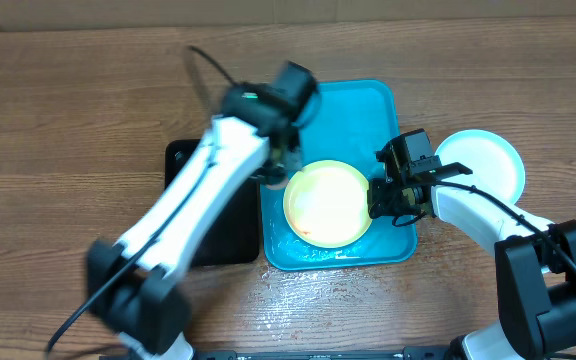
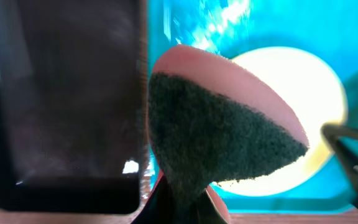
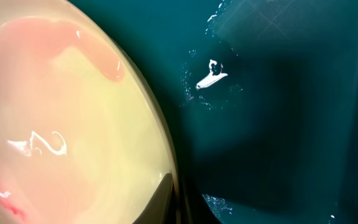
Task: Clean dirty plates on tray and stack at the side
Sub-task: 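Return the sponge to the black tray with the left gripper, then lift the yellow plate with the right gripper and tilt it over the black tray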
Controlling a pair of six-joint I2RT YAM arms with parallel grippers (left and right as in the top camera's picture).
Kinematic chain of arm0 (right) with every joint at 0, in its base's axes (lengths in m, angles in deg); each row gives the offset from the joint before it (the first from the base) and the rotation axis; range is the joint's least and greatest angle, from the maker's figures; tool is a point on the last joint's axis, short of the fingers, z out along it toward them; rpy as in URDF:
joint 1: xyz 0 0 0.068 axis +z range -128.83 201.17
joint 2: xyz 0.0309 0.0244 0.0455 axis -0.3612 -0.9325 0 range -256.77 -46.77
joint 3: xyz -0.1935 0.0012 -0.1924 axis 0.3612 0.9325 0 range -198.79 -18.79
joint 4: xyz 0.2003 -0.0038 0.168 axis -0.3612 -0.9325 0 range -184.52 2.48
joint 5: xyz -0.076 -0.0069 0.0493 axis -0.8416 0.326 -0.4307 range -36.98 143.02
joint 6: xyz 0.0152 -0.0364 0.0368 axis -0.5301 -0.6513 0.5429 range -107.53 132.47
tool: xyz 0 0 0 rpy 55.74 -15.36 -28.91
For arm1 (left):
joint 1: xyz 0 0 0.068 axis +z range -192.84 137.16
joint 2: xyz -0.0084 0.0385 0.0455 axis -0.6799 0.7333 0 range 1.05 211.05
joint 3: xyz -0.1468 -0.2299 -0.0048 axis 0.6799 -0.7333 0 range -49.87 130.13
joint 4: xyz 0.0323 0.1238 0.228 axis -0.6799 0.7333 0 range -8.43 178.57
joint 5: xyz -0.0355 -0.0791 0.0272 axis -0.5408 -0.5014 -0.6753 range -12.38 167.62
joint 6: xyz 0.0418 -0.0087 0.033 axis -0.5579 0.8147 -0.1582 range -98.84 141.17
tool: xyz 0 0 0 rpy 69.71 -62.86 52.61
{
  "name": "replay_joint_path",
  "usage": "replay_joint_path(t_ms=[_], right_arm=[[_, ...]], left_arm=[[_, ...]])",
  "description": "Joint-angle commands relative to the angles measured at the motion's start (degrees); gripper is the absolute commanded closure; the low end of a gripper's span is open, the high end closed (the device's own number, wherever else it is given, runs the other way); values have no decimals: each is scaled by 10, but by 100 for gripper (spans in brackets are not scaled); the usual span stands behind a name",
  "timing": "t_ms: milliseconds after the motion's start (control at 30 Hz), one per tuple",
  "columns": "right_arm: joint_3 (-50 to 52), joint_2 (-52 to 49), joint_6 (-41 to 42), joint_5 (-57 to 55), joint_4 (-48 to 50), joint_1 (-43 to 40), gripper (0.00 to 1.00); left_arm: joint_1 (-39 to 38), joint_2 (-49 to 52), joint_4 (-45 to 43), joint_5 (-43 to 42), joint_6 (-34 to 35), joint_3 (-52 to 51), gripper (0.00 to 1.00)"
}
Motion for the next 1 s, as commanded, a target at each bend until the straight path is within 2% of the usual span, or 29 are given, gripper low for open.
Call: replay_joint_path(t_ms=[0,133,233,333,433,533,667,767,833,967], right_arm=[[-2,-4,-2,-18,-2,-4,96],[-2,-4,-2,-18,-2,-4,96],[-2,-4,-2,-18,-2,-4,96],[-2,-4,-2,-18,-2,-4,96],[-2,-4,-2,-18,-2,-4,96],[-2,-4,-2,-18,-2,-4,96],[-2,-4,-2,-19,-2,-4,96],[-4,-4,-2,-21,-2,-4,96],[-12,-2,-2,-21,-11,-4,96],[-54,15,-2,-29,-67,-3,96]], left_arm=[[71,-78,22,9,-35,-1,96],[126,-81,60,45,-36,-11,96],[155,-73,51,42,-36,-61,96],[168,-66,-3,29,-36,-144,96],[170,-57,-96,-6,-40,-242,96],[171,-40,-173,-7,-30,-320,96],[175,-33,-191,-8,-31,-339,96],[175,-36,-181,-11,-37,-326,77],[177,-38,-162,-26,-53,-304,56],[190,-45,-98,-38,-70,-229,39]])
